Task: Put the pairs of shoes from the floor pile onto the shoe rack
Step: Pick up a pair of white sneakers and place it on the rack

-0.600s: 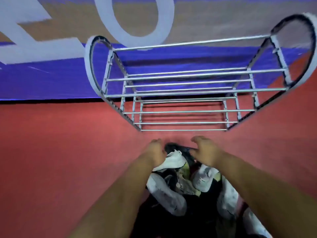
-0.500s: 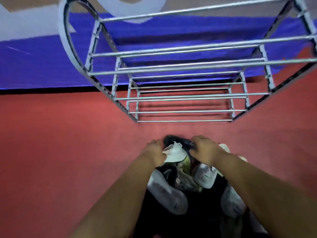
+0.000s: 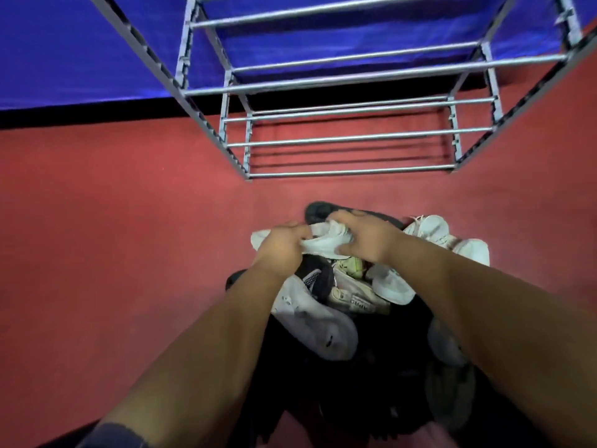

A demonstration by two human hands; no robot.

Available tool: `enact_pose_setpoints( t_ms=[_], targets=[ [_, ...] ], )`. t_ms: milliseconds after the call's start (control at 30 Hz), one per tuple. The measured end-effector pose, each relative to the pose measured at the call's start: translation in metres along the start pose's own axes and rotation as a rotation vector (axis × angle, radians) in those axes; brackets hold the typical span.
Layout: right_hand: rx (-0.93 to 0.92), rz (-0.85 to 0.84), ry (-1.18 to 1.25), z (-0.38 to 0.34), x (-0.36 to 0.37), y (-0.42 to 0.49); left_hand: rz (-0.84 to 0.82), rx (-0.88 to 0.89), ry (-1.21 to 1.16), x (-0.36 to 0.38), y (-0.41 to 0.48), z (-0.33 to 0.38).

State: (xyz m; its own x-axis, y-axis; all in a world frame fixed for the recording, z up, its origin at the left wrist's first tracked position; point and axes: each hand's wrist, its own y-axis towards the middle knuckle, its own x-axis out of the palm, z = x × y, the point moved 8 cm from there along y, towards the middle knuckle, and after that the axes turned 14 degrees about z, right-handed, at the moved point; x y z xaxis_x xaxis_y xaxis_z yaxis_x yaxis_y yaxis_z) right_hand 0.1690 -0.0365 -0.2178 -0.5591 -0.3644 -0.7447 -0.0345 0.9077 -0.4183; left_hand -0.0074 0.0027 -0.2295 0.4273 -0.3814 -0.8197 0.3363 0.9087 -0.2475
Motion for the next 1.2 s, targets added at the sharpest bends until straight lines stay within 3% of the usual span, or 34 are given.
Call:
enact_pose_setpoints(
  t_ms=[167,233,300,367,433,500,667,767,833,967,1200],
  targets=[
    [0.023,0.042,-0.071,-0.001,-0.006,-0.005,0.229,-0.110,-0.094,-0.037,-0.008,0.013],
    [0.042,0.094,-0.104,0.002,-0.012,-0.010,0.247,-0.309,-0.012,-0.037,-0.018,-0.006],
    [0.054,0.094,-0.187,0.005,-0.012,-0.015,0.087,-0.586,0.131,-0.027,-0.040,-0.031],
    [0.054,0.035,-0.288,0.005,-0.003,-0.020,-0.276,-0.654,0.250,-0.006,-0.073,-0.033],
    [0.058,-0.014,-0.348,0.003,0.008,-0.024,-0.528,-0.737,0.167,0.017,-0.108,-0.021],
    [0.072,-0.016,-0.367,0.001,0.016,-0.028,-0.615,-0.922,-0.027,0.037,-0.135,-0.014],
    [0.087,0.014,-0.365,-0.002,0.017,-0.028,-0.447,-0.858,-0.051,0.055,-0.117,-0.027],
    [0.106,0.025,-0.364,-0.002,0.010,-0.024,-0.119,-0.912,-0.031,0.032,-0.101,-0.039],
    [0.109,0.002,-0.403,-0.001,0.005,-0.022,0.051,-0.849,0.008,0.012,-0.083,-0.046],
    [0.107,0.036,-0.454,0.001,-0.007,-0.023,0.020,-0.728,-0.059,0.000,-0.058,-0.048],
    [0.038,0.218,-0.469,0.005,-0.022,-0.033,-0.098,-0.921,-0.171,0.026,-0.086,-0.066]
  ],
)
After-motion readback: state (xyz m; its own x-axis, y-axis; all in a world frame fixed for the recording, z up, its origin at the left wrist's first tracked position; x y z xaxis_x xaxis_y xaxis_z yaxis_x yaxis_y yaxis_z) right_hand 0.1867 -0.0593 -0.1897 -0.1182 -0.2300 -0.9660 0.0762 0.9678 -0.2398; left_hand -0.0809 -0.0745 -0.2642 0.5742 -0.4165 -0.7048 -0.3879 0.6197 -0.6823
